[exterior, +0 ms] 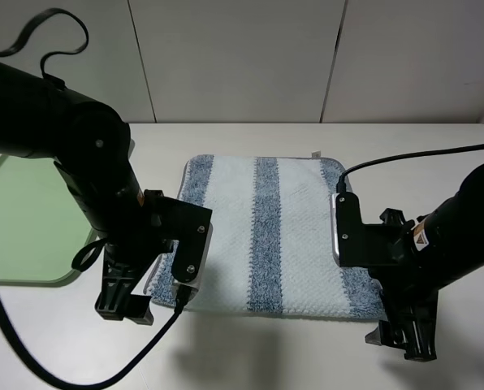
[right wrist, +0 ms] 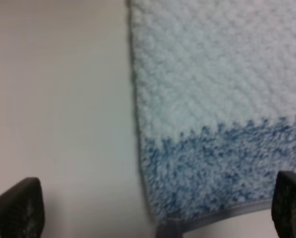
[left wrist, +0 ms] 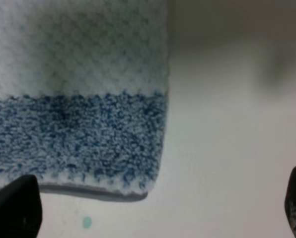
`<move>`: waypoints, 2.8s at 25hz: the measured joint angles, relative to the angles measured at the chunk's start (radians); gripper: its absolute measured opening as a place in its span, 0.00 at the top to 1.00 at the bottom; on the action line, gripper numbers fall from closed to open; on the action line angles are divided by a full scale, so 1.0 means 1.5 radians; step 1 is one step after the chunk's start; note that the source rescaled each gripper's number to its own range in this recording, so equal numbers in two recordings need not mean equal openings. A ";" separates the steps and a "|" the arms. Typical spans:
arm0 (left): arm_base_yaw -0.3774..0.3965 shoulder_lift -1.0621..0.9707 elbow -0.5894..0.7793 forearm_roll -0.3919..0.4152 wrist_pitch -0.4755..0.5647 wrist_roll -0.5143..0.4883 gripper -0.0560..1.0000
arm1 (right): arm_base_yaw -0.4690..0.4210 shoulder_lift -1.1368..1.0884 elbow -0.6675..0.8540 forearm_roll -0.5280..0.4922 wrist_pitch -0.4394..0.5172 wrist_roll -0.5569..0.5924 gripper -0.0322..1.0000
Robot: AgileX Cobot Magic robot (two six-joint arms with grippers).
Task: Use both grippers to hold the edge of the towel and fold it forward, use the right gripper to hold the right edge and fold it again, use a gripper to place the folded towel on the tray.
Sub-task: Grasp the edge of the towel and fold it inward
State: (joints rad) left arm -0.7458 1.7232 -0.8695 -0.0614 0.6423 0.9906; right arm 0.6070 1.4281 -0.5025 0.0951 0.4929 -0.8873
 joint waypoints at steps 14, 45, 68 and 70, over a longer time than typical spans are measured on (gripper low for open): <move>0.000 0.076 0.000 -0.001 -0.056 0.013 0.03 | 0.000 0.058 0.015 0.000 -0.056 -0.054 0.00; 0.000 0.145 -0.002 0.008 -0.145 0.025 0.23 | 0.000 0.176 0.013 -0.003 -0.138 -0.067 0.30; 0.002 0.150 -0.008 0.012 -0.173 0.025 0.94 | 0.000 0.178 0.015 -0.004 -0.207 -0.067 0.97; 0.002 0.150 -0.008 0.012 -0.173 0.025 0.94 | 0.000 0.179 0.015 -0.004 -0.207 -0.067 0.97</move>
State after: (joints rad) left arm -0.7429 1.9482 -0.8822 -0.0428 0.3822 1.0286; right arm 0.6070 1.6965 -0.4805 0.0893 0.1829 -0.9874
